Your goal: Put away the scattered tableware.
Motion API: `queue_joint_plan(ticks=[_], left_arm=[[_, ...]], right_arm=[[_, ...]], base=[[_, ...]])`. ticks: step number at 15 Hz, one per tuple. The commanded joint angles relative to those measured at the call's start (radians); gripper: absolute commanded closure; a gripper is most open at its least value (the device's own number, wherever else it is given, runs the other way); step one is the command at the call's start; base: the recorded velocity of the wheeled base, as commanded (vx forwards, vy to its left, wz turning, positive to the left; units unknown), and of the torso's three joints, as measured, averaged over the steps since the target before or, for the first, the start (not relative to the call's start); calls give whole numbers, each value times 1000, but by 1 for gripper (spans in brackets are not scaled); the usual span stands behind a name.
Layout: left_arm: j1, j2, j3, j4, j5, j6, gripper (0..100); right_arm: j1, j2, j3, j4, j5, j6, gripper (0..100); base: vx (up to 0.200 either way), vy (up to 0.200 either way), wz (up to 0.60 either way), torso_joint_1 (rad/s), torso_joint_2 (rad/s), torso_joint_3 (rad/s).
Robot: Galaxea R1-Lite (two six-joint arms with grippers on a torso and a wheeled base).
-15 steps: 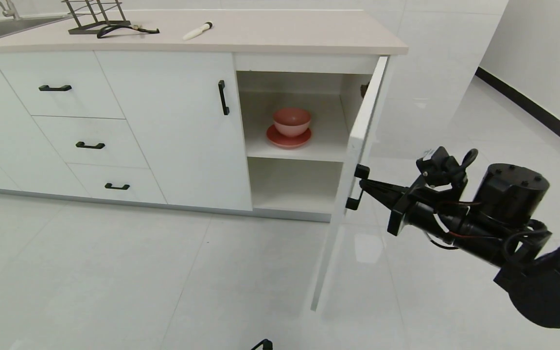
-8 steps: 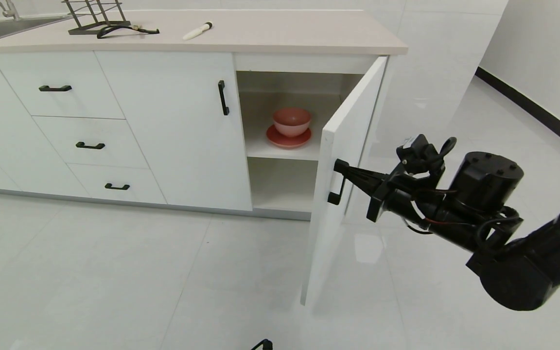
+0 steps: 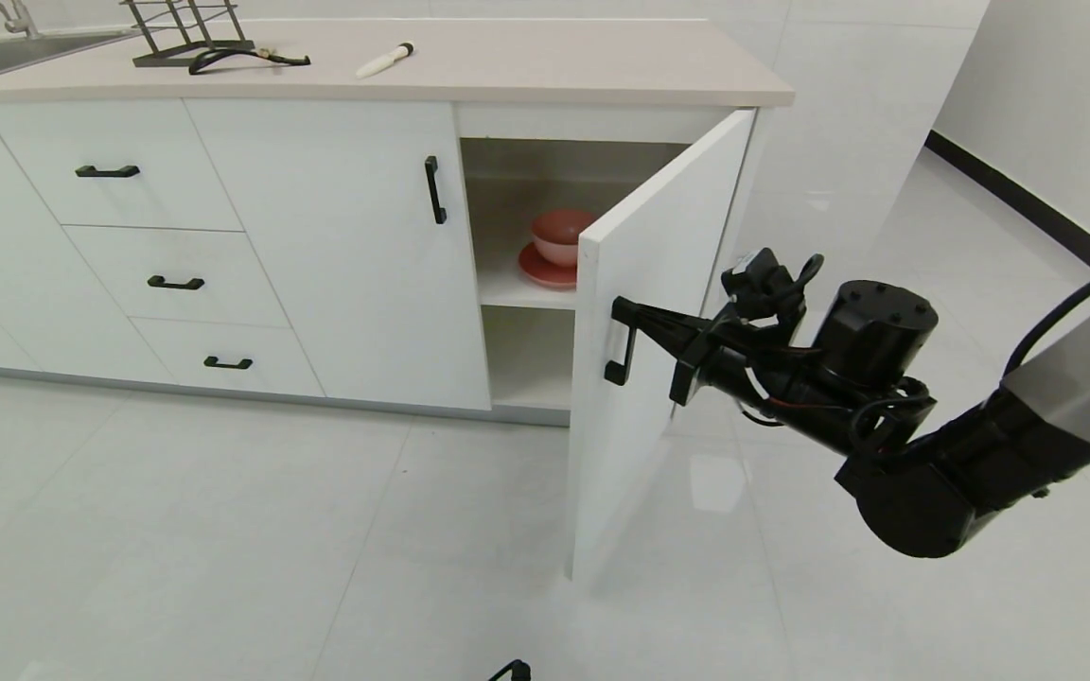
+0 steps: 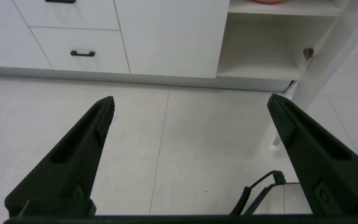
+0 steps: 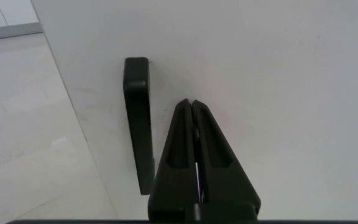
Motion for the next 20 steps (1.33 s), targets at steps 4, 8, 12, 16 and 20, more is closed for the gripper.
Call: queue_joint_plan(ticks=[4,8,12,16,20], left_arm=[[0,1,0,0,0,0,0],[0,1,0,0,0,0,0],[0,1,0,0,0,0,0],[0,1,0,2,0,0,0],[0,1,0,0,0,0,0]], right_arm=[[47,68,-83,-2,0,-2,100],[49,100,-148,-2,0,-2,100],[50,128,-217,-2,0,-4,100],[52,186,-290,-2,0,-5,100],[63,243,-399,-3,0,-5,100]], base=[[0,0,0,0,0,0],[0,0,0,0,0,0],[0,0,0,0,0,0],[0,0,0,0,0,0],[0,0,0,0,0,0]])
